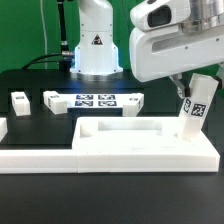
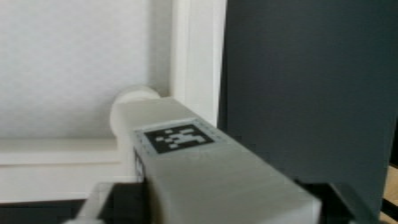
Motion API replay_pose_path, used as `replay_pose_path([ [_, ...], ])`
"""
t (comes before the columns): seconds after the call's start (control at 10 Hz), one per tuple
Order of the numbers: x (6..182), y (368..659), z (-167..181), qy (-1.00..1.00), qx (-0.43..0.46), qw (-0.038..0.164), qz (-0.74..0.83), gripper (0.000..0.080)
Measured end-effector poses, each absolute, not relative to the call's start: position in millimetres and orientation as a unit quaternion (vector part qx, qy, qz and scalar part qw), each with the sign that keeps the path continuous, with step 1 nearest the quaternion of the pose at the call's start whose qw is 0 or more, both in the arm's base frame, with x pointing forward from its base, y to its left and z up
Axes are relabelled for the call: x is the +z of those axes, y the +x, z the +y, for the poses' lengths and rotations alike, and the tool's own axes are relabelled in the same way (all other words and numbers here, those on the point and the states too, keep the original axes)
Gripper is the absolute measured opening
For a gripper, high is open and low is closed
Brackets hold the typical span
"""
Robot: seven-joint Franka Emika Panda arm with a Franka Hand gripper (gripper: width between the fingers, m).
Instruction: Assemble desk
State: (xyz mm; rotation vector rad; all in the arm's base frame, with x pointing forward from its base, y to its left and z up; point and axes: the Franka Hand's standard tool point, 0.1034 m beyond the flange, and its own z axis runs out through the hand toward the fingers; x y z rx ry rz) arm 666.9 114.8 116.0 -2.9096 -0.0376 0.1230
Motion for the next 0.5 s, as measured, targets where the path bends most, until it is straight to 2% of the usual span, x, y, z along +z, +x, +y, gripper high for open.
replay_pose_path([
  [0.5, 117.8, 669.2, 109.7, -0.993, 0.039, 0.112, -0.011, 0.0362],
])
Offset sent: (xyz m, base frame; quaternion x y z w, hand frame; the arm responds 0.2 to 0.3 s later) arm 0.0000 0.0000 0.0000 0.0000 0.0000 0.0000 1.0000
